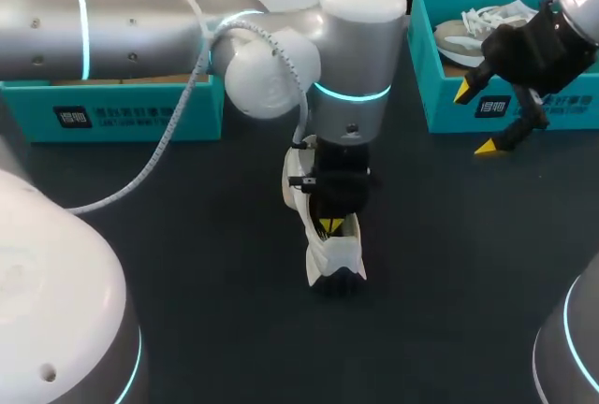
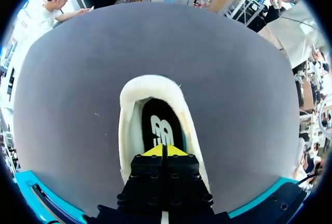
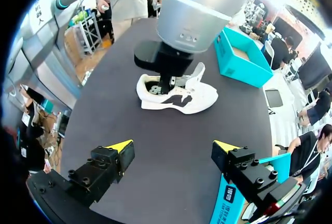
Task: Take the shoe out of the shoebox, open the shoe tongue, remove and reinsert the insole, then place the shoe into the shoebox
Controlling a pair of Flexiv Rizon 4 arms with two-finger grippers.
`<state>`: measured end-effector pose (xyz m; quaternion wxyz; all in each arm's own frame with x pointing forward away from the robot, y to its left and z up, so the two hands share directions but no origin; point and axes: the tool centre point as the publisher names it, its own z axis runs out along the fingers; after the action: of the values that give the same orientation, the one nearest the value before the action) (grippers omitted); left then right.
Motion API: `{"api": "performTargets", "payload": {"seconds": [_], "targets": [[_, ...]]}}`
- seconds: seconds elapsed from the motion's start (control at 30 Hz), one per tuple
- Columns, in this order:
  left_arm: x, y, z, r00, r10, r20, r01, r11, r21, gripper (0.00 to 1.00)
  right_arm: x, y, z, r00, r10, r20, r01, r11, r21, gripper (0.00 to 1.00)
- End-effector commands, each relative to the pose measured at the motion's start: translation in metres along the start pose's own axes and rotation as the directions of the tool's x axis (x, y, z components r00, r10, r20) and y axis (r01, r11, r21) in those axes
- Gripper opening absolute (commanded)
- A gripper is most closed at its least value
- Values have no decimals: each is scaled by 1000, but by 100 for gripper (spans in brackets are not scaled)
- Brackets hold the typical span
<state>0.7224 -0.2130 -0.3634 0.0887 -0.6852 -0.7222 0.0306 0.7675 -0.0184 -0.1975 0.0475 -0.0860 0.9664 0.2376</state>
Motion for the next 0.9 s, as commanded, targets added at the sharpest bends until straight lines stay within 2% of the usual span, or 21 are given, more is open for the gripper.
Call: {"api": "performTargets", "payload": {"seconds": [0.03,0.2,0.4,0.67,0.9], "targets": [[5,-5,10,1000,11,20,-11,1000,4,0,-1,0,0,1000,1,-1,-1,1000,2,100],[2,-11,21,999,35,17,-36,999,30,0,-1,0,0,1000,1,-1,-1,1000,2,100],[2,-11,38,999,44,-1,-44,999,18,0,-1,0,0,1000,1,-1,-1,1000,2,100],[-8,-6,59,995,-17,102,20,999,-27,0,-1,0,0,1000,1,-1,-1,1000,2,100],[-21,-4,61,974,-64,217,70,997,-20,0,-1,0,0,1000,1,-1,-1,1000,2,100]]}}
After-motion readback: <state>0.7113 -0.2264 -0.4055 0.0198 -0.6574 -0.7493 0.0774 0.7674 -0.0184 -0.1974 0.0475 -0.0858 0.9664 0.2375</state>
